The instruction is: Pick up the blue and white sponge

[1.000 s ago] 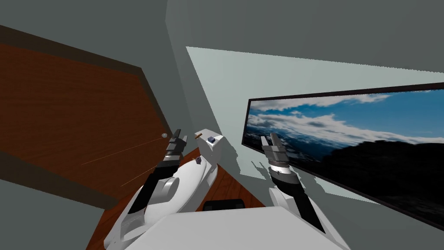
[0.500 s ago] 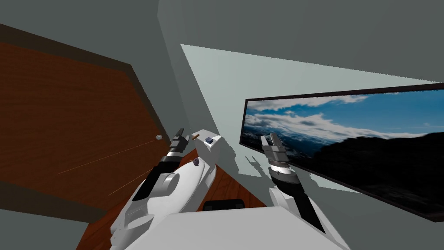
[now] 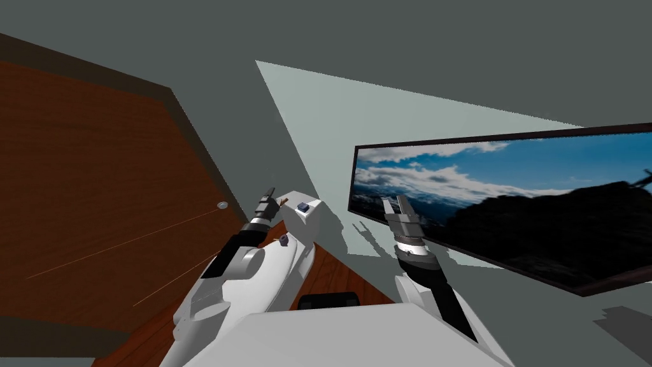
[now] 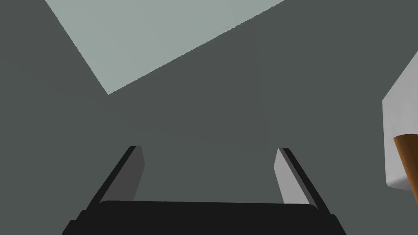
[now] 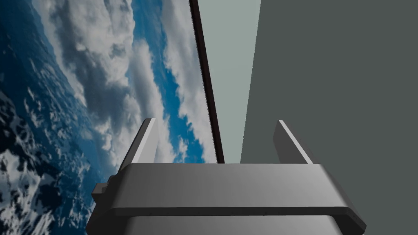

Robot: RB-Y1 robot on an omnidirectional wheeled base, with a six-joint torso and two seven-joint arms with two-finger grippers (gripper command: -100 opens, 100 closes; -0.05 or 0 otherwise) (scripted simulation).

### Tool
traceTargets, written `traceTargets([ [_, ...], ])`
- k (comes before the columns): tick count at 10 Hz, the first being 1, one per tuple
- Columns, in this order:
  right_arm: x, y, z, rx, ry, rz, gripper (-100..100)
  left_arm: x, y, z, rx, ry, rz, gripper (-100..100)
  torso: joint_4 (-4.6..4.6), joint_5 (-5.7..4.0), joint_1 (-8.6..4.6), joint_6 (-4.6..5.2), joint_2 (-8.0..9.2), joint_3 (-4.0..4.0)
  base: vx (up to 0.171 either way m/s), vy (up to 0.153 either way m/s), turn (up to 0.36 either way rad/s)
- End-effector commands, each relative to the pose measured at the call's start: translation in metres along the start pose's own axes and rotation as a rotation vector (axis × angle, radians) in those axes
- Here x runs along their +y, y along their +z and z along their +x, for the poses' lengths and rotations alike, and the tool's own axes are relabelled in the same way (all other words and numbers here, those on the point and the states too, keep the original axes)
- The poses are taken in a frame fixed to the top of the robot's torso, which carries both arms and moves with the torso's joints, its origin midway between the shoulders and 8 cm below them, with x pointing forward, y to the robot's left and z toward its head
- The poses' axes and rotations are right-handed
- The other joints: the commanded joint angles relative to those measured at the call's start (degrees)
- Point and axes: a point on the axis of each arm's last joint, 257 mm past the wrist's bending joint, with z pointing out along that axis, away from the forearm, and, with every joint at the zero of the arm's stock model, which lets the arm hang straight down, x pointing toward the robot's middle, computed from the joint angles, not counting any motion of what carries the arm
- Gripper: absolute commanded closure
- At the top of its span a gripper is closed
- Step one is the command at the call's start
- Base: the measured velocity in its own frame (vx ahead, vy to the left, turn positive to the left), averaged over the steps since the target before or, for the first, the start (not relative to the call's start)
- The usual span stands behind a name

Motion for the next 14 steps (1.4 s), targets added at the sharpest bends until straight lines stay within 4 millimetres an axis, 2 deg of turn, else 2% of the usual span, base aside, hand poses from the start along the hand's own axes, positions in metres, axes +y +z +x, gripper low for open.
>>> traceTargets([
  [1, 0.000, 0.000, 0.000, 0.000, 0.000, 0.000, 0, 0.005, 0.010, 0.002, 0.024, -0.023, -0.027, -100, 0.00, 0.00, 0.00, 0.00, 0.00, 0.00, 0.011, 0.005, -0.173],
  [3, 0.000, 0.000, 0.000, 0.000, 0.000, 0.000, 0, 0.017, 0.010, 0.003, 0.027, -0.023, -0.075, -100, 0.00, 0.00, 0.02, -0.01, -0.01, 0.00, 0.008, 0.006, -0.048],
  [4, 0.000, 0.000, 0.000, 0.000, 0.000, 0.000, 0, 0.018, 0.019, 0.008, 0.050, -0.044, -0.089, -100, 0.00, 0.00, 0.01, -0.02, 0.01, 0.01, 0.011, 0.000, -0.177],
  [6, 0.000, 0.000, 0.000, 0.000, 0.000, 0.000, 0, 0.028, 0.018, 0.009, 0.053, -0.043, -0.128, -100, 0.00, 0.00, 0.01, -0.01, 0.00, 0.00, 0.007, 0.006, -0.050],
  [7, 0.000, 0.000, 0.000, 0.000, 0.000, 0.000, 0, 0.029, 0.027, 0.014, 0.078, -0.065, -0.145, -100, 0.00, 0.00, 0.00, -0.02, 0.02, 0.01, 0.009, 0.001, -0.186],
  [9, 0.000, 0.000, 0.000, 0.000, 0.000, 0.000, 0, 0.039, 0.025, 0.015, 0.081, -0.063, -0.183, -100, 0.00, 0.00, 0.00, -0.02, 0.00, 0.00, 0.007, 0.007, -0.050],
  [10, 0.000, 0.000, 0.000, 0.000, 0.000, 0.000, 0, 0.040, 0.033, 0.020, 0.107, -0.085, -0.201, -100, 0.00, 0.00, 0.00, -0.03, 0.02, 0.01, 0.011, 0.000, -0.200],
  [12, 0.000, 0.000, 0.000, 0.000, 0.000, 0.000, 0, 0.050, 0.031, 0.022, 0.111, -0.083, -0.240, -100, 0.00, 0.00, 0.01, -0.02, 0.00, 0.00, 0.007, 0.009, -0.040],
  [13, 0.000, 0.000, 0.000, 0.000, 0.000, 0.000, 0, 0.051, 0.039, 0.028, 0.138, -0.104, -0.260, -100, 0.00, 0.01, 0.02, -0.04, 0.02, 0.01, 0.013, 0.006, -0.193],
  [14, 0.000, 0.000, 0.000, 0.000, 0.000, 0.000, 0, 0.057, 0.037, 0.029, 0.141, -0.102, -0.284, -100, 0.00, 0.00, 0.00, 0.02, -0.01, -0.01, 0.011, 0.013, -0.106],
])
